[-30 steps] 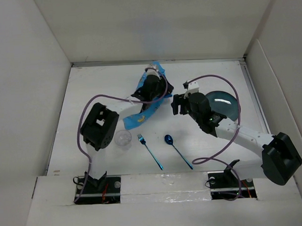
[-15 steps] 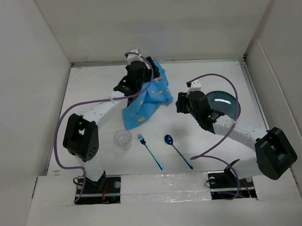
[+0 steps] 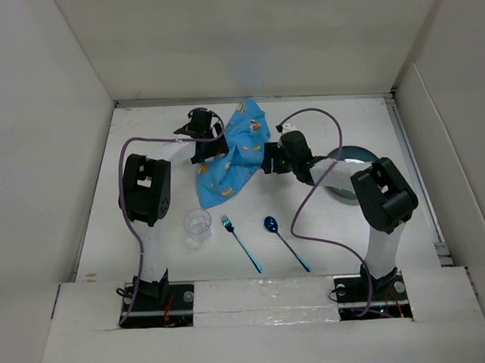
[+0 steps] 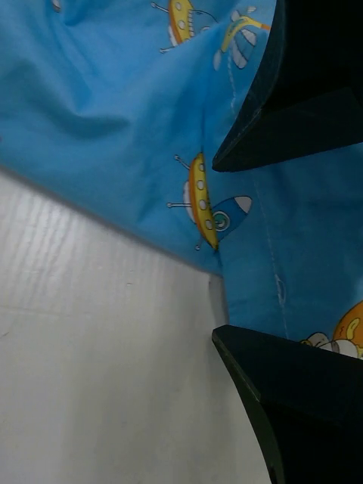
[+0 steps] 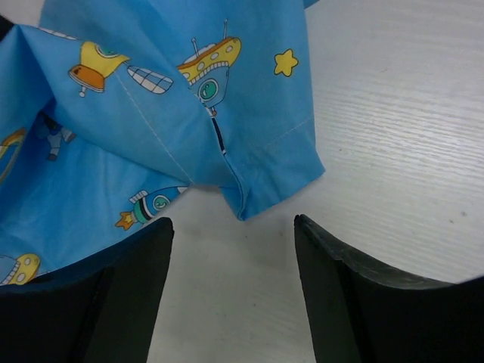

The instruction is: Set the dinner table for one person

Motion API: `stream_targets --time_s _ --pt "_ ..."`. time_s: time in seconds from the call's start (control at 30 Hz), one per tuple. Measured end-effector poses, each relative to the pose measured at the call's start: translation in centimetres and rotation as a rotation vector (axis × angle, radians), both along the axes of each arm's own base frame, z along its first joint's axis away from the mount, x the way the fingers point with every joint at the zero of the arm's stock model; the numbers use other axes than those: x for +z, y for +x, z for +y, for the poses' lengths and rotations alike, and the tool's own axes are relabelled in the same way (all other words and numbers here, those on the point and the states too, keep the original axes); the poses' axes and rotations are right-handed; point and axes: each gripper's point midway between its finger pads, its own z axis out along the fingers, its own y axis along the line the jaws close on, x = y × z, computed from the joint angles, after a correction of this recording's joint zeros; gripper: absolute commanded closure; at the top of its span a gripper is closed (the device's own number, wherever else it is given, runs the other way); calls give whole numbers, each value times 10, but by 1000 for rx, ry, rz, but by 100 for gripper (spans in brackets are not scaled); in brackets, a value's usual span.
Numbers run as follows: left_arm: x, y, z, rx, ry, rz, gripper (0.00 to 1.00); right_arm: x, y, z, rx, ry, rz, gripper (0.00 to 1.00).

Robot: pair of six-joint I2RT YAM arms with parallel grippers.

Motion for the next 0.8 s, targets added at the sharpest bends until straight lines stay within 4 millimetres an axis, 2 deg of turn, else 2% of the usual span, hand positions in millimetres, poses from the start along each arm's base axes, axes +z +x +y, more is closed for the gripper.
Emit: stream_targets --time_s 0.07,0.13,0.17,0.2,0.23,0.27,0.3,0.5,0.6,0.67,0.7,0.8 --pt "-8 -12 -1 -20 -5 46 21 -11 5 3 8 -4 22 38" --pt "-7 -12 -6 -36 -22 44 35 -17 10 4 12 -7 32 50" --pt "-6 -12 -9 -46 -31 44 41 -19 13 5 12 -10 35 63" --pt "-6 -13 -12 -55 -39 45 61 -19 16 5 10 -12 35 70" --pt "-5 -13 -15 -61 -52 47 72 -17 21 5 6 -12 30 78" --pt "-5 -14 -16 -70 -57 48 82 -14 25 7 3 -10 22 92" --pt "-4 -14 -19 -80 -67 48 99 -10 29 8 -1 -10 10 99" --pt "0 -16 -29 -117 -114 54 100 10 42 0 -56 -29 -48 100" --pt "15 -6 -32 -116 -129 25 100 31 46 -8 -82 -55 -82 100" --pt "39 8 -35 -112 -152 -23 100 61 58 -10 -90 -67 -129 100" --pt "58 19 -37 -113 -169 -61 100 83 67 -11 -98 -69 -159 100" --pt "125 52 -38 -106 -224 -203 100 166 96 -12 -114 -60 -301 100"
